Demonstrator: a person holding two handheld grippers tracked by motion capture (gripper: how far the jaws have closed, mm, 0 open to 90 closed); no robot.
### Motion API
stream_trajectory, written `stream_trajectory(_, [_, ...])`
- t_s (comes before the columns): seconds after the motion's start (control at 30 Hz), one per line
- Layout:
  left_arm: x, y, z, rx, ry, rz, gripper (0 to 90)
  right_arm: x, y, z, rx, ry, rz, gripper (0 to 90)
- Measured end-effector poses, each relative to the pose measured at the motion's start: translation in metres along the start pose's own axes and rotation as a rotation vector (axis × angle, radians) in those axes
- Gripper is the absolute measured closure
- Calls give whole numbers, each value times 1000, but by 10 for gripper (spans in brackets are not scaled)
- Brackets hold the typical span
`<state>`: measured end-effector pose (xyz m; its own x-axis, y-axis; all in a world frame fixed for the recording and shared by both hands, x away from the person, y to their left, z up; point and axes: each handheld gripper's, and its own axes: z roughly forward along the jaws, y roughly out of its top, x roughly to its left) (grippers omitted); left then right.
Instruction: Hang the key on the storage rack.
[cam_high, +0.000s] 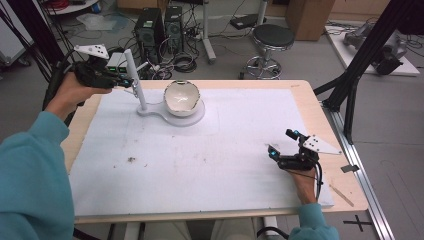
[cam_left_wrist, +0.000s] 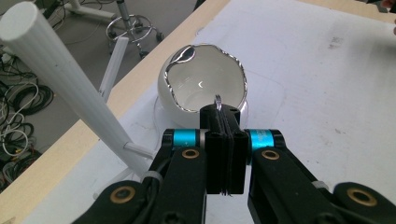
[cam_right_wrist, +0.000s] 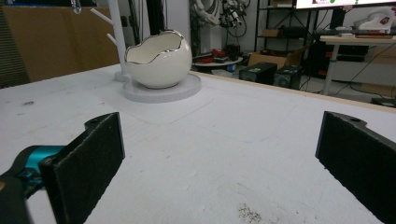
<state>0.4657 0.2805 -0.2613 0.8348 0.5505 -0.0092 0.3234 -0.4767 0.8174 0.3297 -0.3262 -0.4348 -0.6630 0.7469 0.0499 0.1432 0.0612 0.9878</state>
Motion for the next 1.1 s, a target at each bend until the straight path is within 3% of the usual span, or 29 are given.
stream_trajectory(0.63, [16, -10, 14, 78, 12, -38, 889, -3, -14, -7, -44, -23, 8, 5])
stream_trajectory(1.1, [28, -20, 18, 96, -1, -64, 889, -2, -14, -7, -33, -24, -6, 5])
